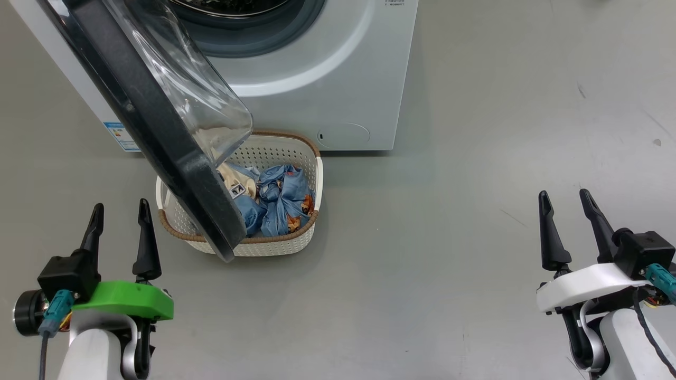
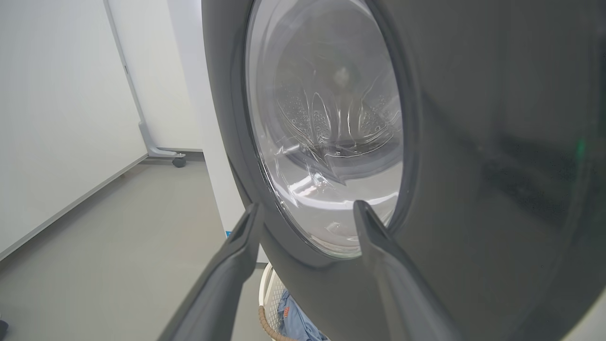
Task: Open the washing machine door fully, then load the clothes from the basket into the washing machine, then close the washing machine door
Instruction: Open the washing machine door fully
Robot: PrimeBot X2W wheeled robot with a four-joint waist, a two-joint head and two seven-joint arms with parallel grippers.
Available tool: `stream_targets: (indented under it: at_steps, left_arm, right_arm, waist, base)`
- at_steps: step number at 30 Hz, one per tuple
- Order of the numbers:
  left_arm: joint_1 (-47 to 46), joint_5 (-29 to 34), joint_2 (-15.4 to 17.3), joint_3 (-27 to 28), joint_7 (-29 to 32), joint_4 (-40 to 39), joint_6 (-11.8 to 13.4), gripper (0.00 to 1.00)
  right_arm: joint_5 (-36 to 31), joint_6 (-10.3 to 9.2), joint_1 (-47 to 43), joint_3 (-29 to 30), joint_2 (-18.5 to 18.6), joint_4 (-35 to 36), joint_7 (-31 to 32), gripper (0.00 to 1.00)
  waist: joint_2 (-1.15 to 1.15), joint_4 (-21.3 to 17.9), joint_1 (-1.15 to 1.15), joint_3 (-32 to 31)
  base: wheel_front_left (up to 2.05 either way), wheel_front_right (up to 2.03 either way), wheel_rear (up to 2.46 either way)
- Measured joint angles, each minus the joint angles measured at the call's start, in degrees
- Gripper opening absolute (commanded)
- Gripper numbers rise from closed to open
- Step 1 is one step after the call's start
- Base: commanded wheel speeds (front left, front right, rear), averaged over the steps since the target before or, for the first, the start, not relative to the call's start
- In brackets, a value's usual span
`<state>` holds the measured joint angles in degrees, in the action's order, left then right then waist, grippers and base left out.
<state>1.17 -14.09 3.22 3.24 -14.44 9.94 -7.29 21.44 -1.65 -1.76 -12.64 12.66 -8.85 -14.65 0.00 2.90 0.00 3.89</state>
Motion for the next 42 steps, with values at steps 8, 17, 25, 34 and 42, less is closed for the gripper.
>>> stream_targets:
  at_steps: [8,17,25,34,42]
  left_arm:
    - [0.0,0.0,0.0,-0.5,0.0,-0.3,0.0,1.0]
    - [0.0,0.0,-0.1,-0.9,0.0,-0.6,0.0,0.0]
    - [0.0,-0.8,-0.1,-1.5,0.0,0.3,0.0,0.0]
    - [-2.5,-1.6,-0.1,4.1,0.0,-11.1,0.0,0.0]
    - [-9.1,-0.9,1.9,1.8,-0.3,-24.8,0.0,0.0]
  right_arm:
    - [-0.4,0.52,0.0,0.8,-0.3,0.0,0.0,1.0]
    - [-1.0,1.05,0.0,1.6,-0.5,0.1,0.0,1.0]
    - [-1.4,1.21,0.0,2.5,-1.7,0.1,0.0,1.0]
    - [-1.9,1.6,-0.2,3.4,-1.9,0.1,0.0,1.0]
    - [-2.9,2.22,-0.2,3.7,-2.0,0.1,0.0,1.0]
  waist:
    - [0.0,0.2,0.0,0.1]
    - [0.0,0.5,0.0,0.1]
    - [0.0,0.7,0.0,0.0]
    - [0.0,1.1,0.0,0.2]
    - [0.0,1.3,0.0,0.2]
  base:
    - [0.0,0.0,0.0]
    - [0.0,0.0,0.0]
    - [0.0,0.0,0.0]
    - [0.0,0.0,0.0]
    - [0.0,0.0,0.0]
